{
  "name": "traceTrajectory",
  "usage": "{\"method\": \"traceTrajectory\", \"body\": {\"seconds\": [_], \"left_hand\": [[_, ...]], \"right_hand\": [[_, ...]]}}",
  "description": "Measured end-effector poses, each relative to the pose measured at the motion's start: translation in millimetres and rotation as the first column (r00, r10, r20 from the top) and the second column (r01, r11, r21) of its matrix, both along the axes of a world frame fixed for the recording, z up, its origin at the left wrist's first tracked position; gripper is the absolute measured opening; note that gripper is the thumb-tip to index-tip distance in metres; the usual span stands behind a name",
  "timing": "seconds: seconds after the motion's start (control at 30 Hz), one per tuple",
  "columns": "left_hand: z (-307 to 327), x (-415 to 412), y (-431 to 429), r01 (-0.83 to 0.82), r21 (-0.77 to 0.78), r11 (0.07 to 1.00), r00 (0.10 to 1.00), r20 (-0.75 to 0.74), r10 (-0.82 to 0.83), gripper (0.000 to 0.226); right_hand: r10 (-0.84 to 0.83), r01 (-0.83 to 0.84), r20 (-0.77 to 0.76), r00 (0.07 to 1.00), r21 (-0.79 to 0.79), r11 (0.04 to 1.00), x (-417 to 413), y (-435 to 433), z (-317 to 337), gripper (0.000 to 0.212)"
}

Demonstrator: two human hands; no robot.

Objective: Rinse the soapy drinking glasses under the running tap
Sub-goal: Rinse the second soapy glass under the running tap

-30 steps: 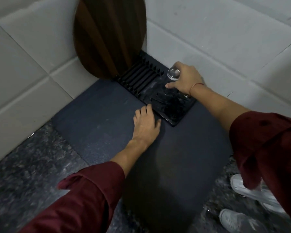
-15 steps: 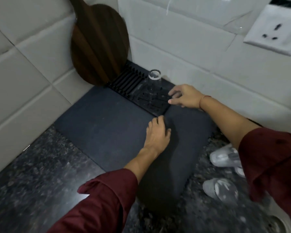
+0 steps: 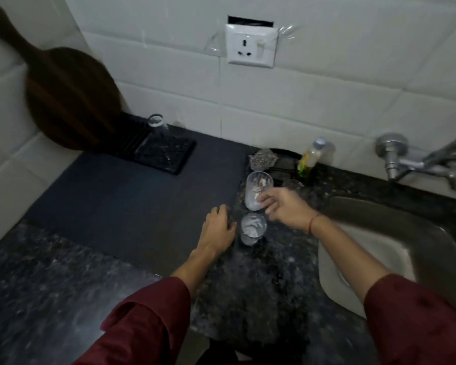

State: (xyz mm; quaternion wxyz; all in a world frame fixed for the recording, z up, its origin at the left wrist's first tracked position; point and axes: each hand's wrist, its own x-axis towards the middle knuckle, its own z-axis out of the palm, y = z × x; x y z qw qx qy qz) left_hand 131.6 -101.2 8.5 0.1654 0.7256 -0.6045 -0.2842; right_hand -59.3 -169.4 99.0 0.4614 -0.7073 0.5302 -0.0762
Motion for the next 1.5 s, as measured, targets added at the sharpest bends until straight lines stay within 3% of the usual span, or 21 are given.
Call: {"method": "traceTrajectory", "body": {"seconds": [0.17,0.3,0.57,0.8,1.03,1.13,1.37,1.5], "left_hand": [[-6,-10,7,0.018,-0.006,1.000,1.000,0.015,-0.018,0.019],[-20,-1,5,0.039,0.005,0.999,0.999,-0.008,-0.039,0.023],[-33,1,13,0.108,0.007,0.994,0.994,0.029,-0.108,0.031],[-25,-29,17,0.059,-0.096,0.994,0.997,-0.049,-0.064,0.014],[-13,-147,21,0.143,-0.162,0.976,0.974,-0.153,-0.169,0.010],[-5,-205,11,0.197,-0.238,0.951,0.966,-0.119,-0.230,0.009],[54,-325,-60,0.081,-0.268,0.960,0.953,-0.261,-0.153,0.040],[77,-363,-99,0.048,-0.268,0.962,0.941,-0.312,-0.134,0.041]], "right_hand": [[0.056,-0.050,-0.102,0.993,0.068,0.996,-14,32,-29,0.082],[0.082,-0.082,-0.007,0.997,-0.016,0.996,-7,46,-53,0.101],[-0.150,0.178,0.146,0.978,-0.199,0.964,17,64,-88,0.074],[-0.266,0.297,0.144,0.953,-0.285,0.911,-18,73,-86,0.065],[-0.448,0.475,0.161,0.880,-0.360,0.803,-139,84,-65,0.060],[-0.546,0.578,0.198,0.814,-0.371,0.727,-195,83,-56,0.059],[-0.649,0.686,0.240,0.722,-0.372,0.625,-284,67,-34,0.056],[-0.649,0.693,0.257,0.716,-0.372,0.618,-303,50,-27,0.058]]}}
